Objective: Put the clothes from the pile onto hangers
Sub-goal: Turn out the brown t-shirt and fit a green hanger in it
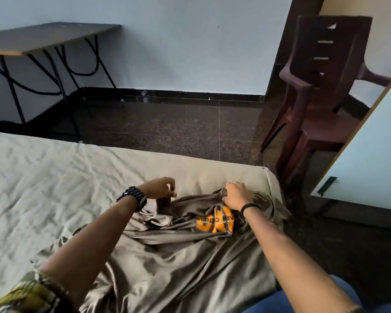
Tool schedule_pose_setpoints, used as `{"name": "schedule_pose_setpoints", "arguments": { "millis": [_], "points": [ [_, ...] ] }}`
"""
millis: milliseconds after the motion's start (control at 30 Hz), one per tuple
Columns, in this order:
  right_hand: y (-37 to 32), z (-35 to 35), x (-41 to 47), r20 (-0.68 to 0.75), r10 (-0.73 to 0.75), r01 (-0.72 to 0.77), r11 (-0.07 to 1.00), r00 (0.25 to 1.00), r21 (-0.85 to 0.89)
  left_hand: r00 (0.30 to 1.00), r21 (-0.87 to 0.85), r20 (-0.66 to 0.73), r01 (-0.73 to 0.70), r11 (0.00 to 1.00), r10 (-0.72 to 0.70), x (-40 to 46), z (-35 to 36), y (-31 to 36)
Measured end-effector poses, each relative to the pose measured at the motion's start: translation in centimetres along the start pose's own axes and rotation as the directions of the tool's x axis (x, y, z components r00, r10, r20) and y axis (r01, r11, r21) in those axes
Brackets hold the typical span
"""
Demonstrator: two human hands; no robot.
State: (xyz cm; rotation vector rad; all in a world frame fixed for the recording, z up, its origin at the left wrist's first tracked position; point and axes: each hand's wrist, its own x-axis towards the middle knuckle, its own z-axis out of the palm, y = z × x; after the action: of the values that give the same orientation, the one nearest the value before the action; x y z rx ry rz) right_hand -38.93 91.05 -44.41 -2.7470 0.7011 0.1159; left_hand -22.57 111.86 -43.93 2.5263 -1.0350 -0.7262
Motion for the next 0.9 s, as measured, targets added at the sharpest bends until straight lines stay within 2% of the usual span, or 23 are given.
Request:
{"name": "schedule_pose_setpoints", "arguments": {
  "millis": [67, 100, 167, 233, 333, 400, 467, 533, 633, 733, 833, 900],
  "points": [
    [0.2, -1.3, 1.0, 0.125, 0.014, -0.02, 0.999, 0.992, 0.051, 0.999, -0.161, 0.043, 0.026, 0.987, -0.019, -0.4, -0.9, 0.2],
    [0.5, -2.2, 1.4, 0.197, -0.021, 0.009, 0.998, 0.98, 0.064, 0.994, -0.162, 0.106, 0.038, 0.986, -0.021, -0.6, -1.3, 0.3],
    [0.8, -4.3, 1.5, 0.239, -0.099, 0.075, 0.991, 0.966, 0.107, 0.964, -0.004, 0.264, 0.019, 1.0, -0.017, -1.2, -1.4, 0.4],
    [1.4, -6.3, 1.4, 0.182, -0.149, 0.11, 0.973, 0.972, 0.204, 0.932, 0.13, 0.36, -0.024, 0.991, -0.025, -1.7, -0.7, 0.4],
    [1.9, -9.8, 0.6, 0.097, -0.213, 0.181, 0.945, 0.972, 0.272, 0.977, 0.125, 0.207, -0.083, 0.989, 0.056, -1.5, -0.8, 0.7],
    [1.9, -12.6, -0.1, 0.015, -0.226, 0.211, 0.929, 0.974, 0.304, 0.994, 0.057, 0.09, -0.06, 0.997, 0.054, -1.8, -2.7, 1.6],
    [1.8, -15.6, -0.8, -0.077, -0.22, 0.233, 0.905, 0.972, 0.356, 0.998, 0.038, 0.039, -0.059, 0.998, 0.057, -2.6, -5.4, 3.0],
    [1.2, -19.2, -2.1, -0.159, -0.217, 0.263, 0.882, 0.963, 0.392, 0.994, 0.129, -0.03, -0.097, 0.987, 0.102, -3.9, -9.0, 5.2],
    [-0.3, -24.9, -4.0, -0.233, -0.221, 0.306, 0.841, 0.947, 0.446, 0.969, 0.43, -0.156, -0.109, 0.896, 0.193, -6.1, -15.4, 9.0],
    [-2.1, -31.1, -6.9, -0.233, -0.242, 0.335, 0.734, 0.942, 0.591, 0.891, 0.632, -0.314, -0.061, 0.773, 0.327, -9.1, -22.2, 13.2],
    [-4.0, -36.8, -9.6, -0.307, -0.29, 0.417, 0.725, 0.907, 0.548, 0.775, 0.656, -0.483, 0.012, 0.755, 0.407, -12.7, -28.6, 16.7],
    [-5.2, -40.4, -11.6, -0.38, -0.284, 0.46, 0.708, 0.88, 0.536, 0.694, 0.619, -0.582, 0.041, 0.784, 0.424, -14.9, -32.7, 18.2]
  ]
}}
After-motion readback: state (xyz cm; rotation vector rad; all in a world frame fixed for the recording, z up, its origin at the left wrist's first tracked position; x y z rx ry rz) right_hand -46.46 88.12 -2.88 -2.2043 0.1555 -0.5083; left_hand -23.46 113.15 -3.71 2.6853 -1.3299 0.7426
